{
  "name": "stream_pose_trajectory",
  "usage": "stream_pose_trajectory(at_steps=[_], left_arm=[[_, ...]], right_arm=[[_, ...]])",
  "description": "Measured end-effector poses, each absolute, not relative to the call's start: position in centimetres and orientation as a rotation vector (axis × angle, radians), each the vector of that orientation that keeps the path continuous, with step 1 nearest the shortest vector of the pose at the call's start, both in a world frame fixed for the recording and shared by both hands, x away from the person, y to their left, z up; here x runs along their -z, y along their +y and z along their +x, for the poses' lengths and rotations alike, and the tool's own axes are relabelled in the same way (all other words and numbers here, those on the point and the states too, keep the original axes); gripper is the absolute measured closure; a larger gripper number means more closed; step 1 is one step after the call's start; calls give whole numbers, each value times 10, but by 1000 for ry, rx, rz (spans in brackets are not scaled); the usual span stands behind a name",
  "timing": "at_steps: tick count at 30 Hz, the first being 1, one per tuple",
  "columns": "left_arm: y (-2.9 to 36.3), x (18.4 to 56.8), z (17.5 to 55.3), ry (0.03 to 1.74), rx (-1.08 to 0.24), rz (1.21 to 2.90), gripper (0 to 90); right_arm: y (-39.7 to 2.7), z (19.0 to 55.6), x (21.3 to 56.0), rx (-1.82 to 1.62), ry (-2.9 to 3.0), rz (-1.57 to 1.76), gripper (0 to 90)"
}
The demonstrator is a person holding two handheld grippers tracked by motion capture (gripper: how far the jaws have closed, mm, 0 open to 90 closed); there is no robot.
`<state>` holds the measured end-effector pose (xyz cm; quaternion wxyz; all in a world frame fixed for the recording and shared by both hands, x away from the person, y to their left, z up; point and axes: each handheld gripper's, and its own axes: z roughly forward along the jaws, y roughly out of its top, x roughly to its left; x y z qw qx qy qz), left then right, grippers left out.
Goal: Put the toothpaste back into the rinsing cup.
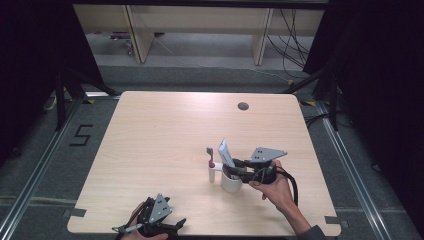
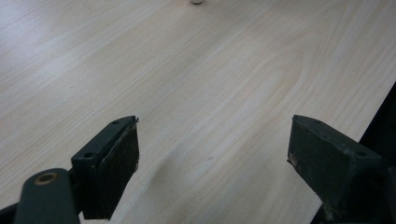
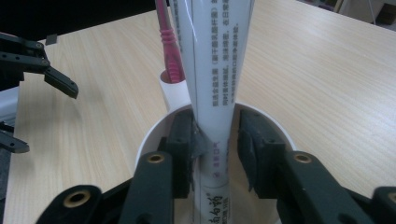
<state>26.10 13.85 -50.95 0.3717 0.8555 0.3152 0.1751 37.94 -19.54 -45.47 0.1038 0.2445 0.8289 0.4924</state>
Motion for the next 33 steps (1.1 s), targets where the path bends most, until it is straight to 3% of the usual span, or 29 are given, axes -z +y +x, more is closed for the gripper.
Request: stream_pose_trajectory(at_steps=[10,33], left_arm=[[139,510,261,807,-449,2193,163],[139,510,260,820,-447,2167,163]], right_arm=[[-202,378,447,-1475,2392,759,523],[-226,373,433,-1480,2339,860,368]])
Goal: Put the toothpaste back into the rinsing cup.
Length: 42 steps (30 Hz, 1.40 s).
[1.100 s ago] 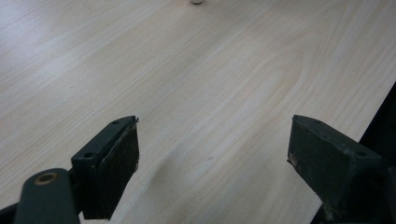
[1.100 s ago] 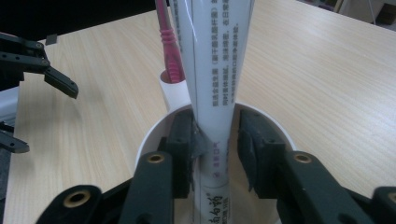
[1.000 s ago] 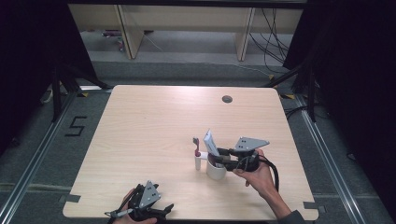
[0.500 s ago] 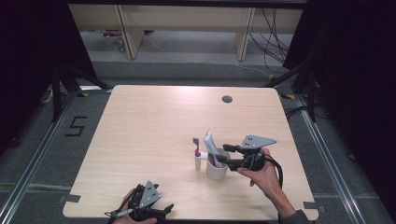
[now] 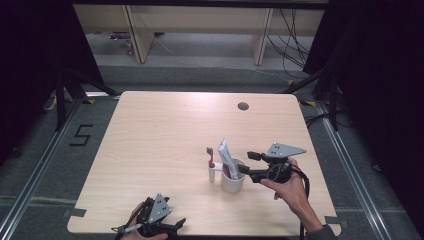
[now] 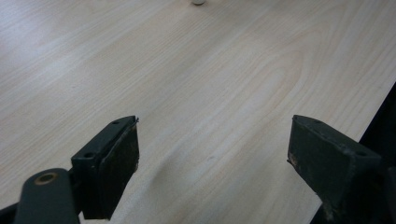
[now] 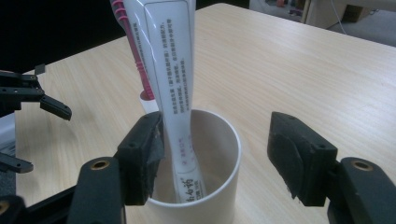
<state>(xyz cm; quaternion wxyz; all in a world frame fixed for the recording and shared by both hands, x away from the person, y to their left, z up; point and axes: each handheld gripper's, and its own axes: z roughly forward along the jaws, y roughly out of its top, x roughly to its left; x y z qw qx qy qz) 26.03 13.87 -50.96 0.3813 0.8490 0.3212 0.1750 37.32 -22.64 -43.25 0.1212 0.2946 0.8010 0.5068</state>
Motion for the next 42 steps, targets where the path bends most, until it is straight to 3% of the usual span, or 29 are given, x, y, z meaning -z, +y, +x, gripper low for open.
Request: stream_pose_trajectory(at_steps=[42], left_arm=[[141,509,261,832,-457,2162,163]], right_arm=[[-291,365,449,-1447,2261,1061,303]])
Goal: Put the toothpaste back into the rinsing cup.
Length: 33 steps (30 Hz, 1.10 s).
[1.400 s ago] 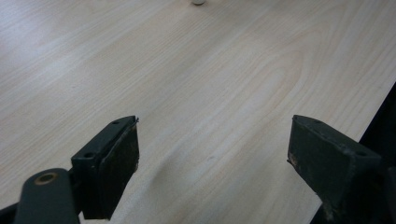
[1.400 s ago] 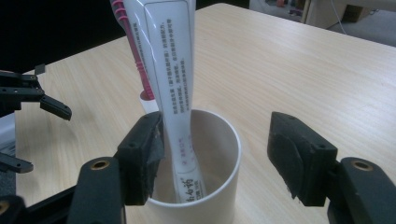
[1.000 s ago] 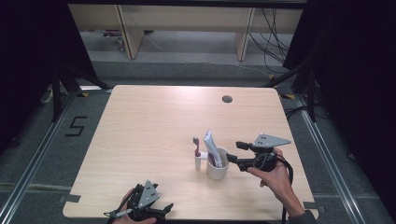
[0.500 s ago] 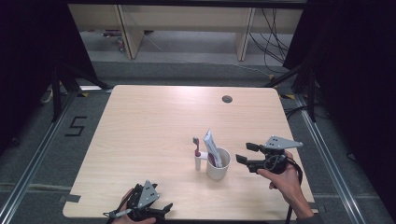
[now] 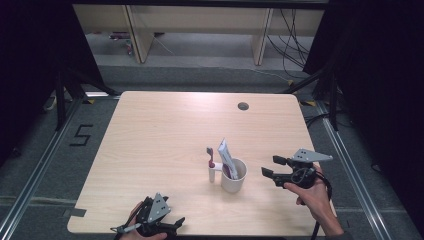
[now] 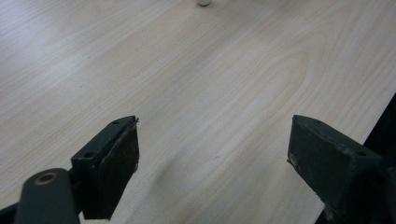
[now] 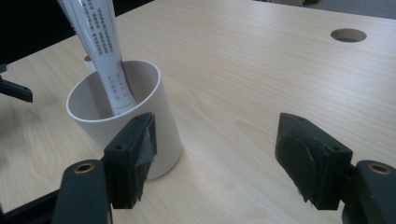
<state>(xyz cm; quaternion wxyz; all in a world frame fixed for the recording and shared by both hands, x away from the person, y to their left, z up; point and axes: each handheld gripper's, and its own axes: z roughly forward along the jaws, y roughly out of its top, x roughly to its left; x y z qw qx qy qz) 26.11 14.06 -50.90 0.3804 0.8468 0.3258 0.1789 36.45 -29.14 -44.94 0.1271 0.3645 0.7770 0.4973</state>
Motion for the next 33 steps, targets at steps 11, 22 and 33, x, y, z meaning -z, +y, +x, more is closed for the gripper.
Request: stream_pose_trajectory(at_steps=[11,22,33], left_arm=[[141,509,259,834,-458,2171,163],[142,508,259,813,-460,2196,163],[143,507,259,810,-477,2203,163]], right_arm=[[-305,357,453,-1388,2270,1109,296],[-322,344,462,-1391,2246,1155,284],[-326,335,467,-1379,2258,1145,268]])
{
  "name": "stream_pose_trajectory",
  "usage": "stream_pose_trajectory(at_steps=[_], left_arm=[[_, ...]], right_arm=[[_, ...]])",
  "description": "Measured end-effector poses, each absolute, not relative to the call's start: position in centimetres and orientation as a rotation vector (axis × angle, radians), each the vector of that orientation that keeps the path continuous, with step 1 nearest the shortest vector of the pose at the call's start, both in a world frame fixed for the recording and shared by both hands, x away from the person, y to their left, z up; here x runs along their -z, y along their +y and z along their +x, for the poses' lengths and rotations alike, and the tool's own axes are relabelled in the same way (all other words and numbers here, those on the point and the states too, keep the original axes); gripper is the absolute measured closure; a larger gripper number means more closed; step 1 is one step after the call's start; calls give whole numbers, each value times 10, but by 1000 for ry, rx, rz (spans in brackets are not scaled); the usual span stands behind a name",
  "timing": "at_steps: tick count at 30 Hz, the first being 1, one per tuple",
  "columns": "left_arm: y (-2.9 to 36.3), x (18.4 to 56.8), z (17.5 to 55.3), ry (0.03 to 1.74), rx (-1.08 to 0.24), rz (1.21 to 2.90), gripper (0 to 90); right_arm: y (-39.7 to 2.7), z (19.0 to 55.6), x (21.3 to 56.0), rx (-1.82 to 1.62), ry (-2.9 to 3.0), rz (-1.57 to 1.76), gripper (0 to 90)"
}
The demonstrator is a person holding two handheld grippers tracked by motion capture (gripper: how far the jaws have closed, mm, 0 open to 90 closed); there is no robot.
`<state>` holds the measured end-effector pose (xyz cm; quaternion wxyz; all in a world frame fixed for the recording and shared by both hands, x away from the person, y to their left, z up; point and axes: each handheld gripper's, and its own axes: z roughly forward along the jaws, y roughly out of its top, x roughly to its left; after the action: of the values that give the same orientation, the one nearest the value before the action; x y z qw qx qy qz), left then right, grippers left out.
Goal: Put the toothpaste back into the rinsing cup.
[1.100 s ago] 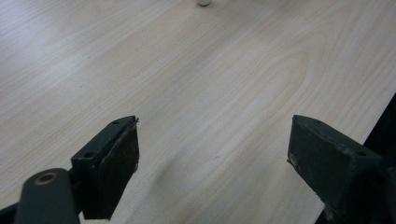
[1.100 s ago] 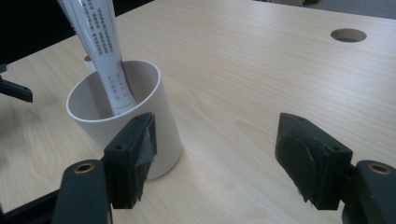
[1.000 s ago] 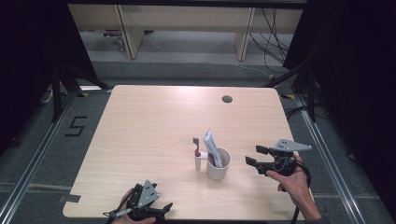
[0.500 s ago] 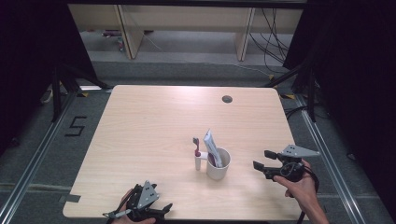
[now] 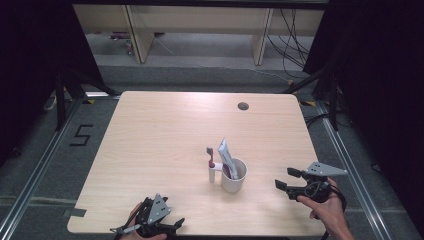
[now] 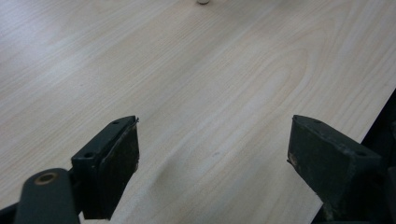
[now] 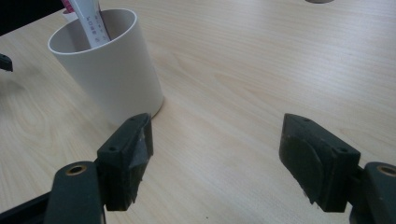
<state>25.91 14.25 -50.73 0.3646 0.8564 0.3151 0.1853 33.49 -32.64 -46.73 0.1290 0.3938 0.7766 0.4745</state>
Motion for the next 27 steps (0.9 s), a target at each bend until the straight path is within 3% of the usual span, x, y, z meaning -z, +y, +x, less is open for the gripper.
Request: stream_pose_trajectory(at_steps=[27], left_arm=[[141,509,258,827,-470,2167,163]], right_arm=[[-331,309,476,-1282,2291,1112,160]])
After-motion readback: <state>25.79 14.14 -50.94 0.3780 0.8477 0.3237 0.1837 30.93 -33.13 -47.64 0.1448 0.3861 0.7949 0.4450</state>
